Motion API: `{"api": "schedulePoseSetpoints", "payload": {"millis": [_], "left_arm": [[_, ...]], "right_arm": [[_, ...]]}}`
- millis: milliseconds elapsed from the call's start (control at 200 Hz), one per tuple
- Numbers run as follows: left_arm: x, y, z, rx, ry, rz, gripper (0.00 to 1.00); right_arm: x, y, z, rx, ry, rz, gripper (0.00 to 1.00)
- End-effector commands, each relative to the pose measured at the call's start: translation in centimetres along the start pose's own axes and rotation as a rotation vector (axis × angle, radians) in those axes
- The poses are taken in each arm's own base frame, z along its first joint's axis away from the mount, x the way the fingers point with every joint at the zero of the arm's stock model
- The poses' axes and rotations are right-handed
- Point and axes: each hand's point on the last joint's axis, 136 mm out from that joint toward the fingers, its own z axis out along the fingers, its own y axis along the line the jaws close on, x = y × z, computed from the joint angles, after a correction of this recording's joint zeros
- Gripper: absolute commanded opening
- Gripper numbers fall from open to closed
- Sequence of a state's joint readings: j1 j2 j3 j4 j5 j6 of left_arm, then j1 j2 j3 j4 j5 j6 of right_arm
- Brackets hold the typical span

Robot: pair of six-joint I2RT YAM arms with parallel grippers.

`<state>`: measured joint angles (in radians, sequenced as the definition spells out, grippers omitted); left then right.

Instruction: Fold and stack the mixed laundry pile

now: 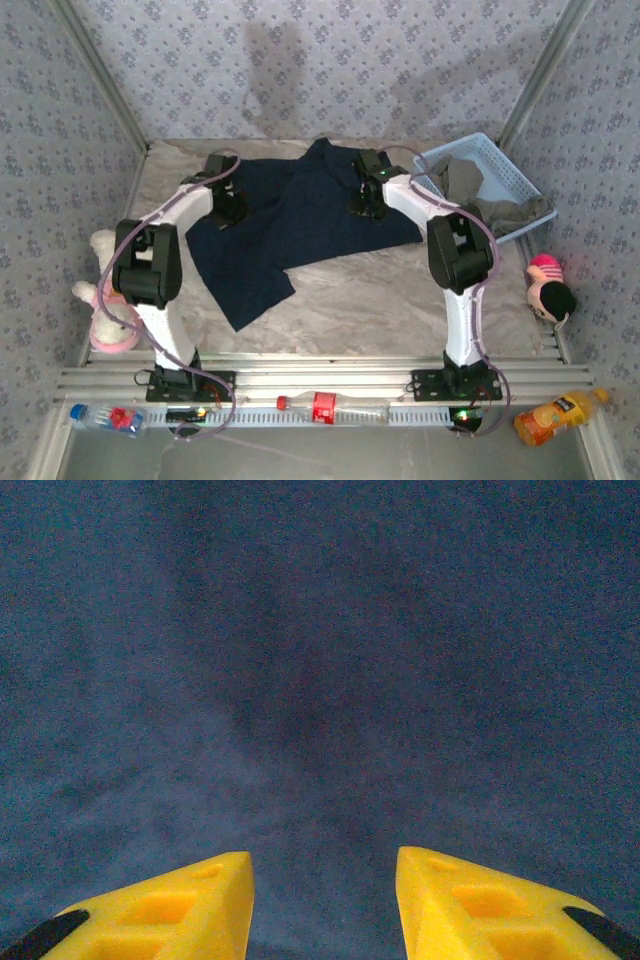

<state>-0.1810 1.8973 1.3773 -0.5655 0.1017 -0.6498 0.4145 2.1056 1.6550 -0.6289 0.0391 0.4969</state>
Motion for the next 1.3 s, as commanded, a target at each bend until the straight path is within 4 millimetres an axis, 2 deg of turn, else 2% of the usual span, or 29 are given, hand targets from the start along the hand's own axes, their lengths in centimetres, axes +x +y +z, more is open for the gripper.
{"api": "schedulePoseSetpoints", "payload": {"millis": [0,85,180,265,390,415,435,490,535,585,650,680,720,779,914,979,1044,1119,1294], "left_arm": [[0.5,2.1,1.5,-0.062,0.020,0.006,0.00],[1.9,3.9,2.3,-0.090,0.060,-0.003,0.00],[4.3,5.4,2.4,-0.106,0.106,0.019,0.00],[7.4,7.2,1.9,-0.129,0.165,0.013,0.00],[13.0,9.4,0.7,-0.114,0.262,-0.063,0.00],[14.0,9.6,0.2,-0.102,0.275,-0.082,0.00],[14.7,9.8,0.0,-0.096,0.283,-0.099,0.00],[16.3,10.2,-0.9,-0.082,0.302,-0.133,0.00],[16.7,10.3,-1.6,-0.080,0.297,-0.155,0.00],[16.4,10.2,-2.6,-0.079,0.277,-0.162,0.02],[14.6,9.4,-4.0,-0.067,0.219,-0.151,0.11],[13.4,8.7,-4.6,-0.053,0.187,-0.141,0.17],[11.7,7.9,-5.2,-0.037,0.147,-0.134,0.22],[9.2,6.8,-5.8,-0.005,0.102,-0.130,0.25],[4.6,5.2,-5.4,0.044,0.034,-0.127,0.34],[3.0,4.7,-4.7,0.046,0.011,-0.116,0.44],[2.2,4.5,-3.8,0.038,0.005,-0.113,0.50],[1.7,4.5,-2.8,0.031,0.008,-0.113,0.52],[2.5,4.8,-1.0,0.011,0.042,-0.105,0.54]], "right_arm": [[0.8,-1.5,1.8,0.061,0.027,0.065,0.43],[2.8,-2.4,2.6,0.081,0.082,0.082,0.43],[6.1,-3.7,2.2,0.118,0.150,0.073,0.43],[9.1,-4.8,1.1,0.136,0.195,0.069,0.43],[13.8,-6.1,-1.1,0.161,0.259,0.069,0.43],[14.0,-5.9,-1.8,0.155,0.256,0.065,0.43],[15.6,-6.4,-2.0,0.168,0.285,0.053,0.43],[16.7,-6.2,-3.0,0.168,0.291,0.045,0.43],[17.0,-5.7,-3.8,0.162,0.291,0.041,0.43],[16.7,-5.0,-4.8,0.148,0.279,0.035,0.44],[15.9,-4.3,-5.8,0.129,0.266,0.039,0.44],[14.0,-3.0,-6.8,0.092,0.226,0.052,0.44],[12.6,-2.3,-7.2,0.068,0.195,0.051,0.45],[10.1,-0.8,-7.8,0.026,0.138,0.036,0.47],[5.5,1.8,-7.0,-0.016,0.055,-0.038,0.54],[3.8,2.5,-6.1,-0.025,0.032,-0.040,0.57],[2.2,3.0,-5.2,-0.032,0.008,-0.047,0.57],[0.9,3.0,-4.2,-0.039,-0.008,-0.034,0.59],[-0.2,2.2,-2.2,-0.063,0.012,0.017,0.60]]}}
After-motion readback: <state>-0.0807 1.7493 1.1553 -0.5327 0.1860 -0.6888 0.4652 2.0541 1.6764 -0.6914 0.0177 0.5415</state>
